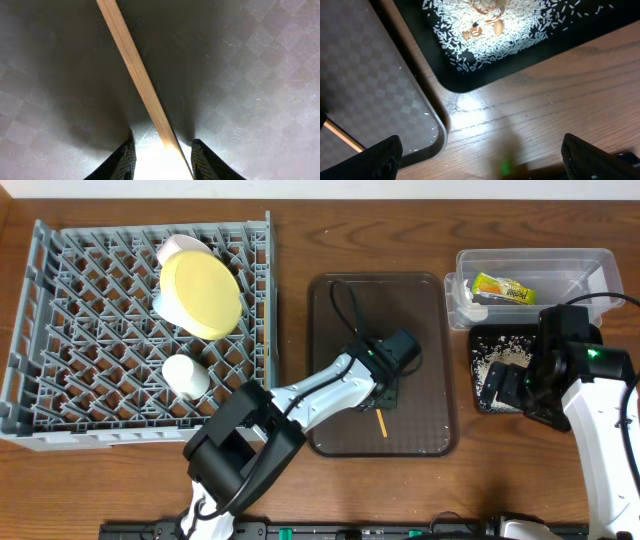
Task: Sort waste into correct bins and load items into the dishwasher rack
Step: 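Move left gripper back to the remaining chopstick on the tray, then grasp the second chopstick with the left gripper and lift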
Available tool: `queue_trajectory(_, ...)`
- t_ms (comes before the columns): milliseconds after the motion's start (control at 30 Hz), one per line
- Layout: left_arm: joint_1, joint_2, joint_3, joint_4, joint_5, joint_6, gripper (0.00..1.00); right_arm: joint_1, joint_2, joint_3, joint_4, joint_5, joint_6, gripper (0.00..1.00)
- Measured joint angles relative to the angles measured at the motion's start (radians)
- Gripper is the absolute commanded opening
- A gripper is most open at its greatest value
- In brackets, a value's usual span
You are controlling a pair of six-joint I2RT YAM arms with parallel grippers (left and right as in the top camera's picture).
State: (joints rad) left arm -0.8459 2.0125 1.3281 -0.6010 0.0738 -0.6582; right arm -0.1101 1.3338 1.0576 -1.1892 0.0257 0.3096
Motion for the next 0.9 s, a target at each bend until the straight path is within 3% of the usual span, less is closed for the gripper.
queue_trajectory(500,-0.008,0.005,0.008,-0.084,-0.047,0.000,0.33,0.000,0.000,0.000,0.000,-0.004,0.000,0.99)
queue_trajectory(900,-0.009,0.006,0.008,-0.099,-0.071,-0.002,0.09,0.000,0.000,0.000,-0.003,-0.004,0.000,0.99)
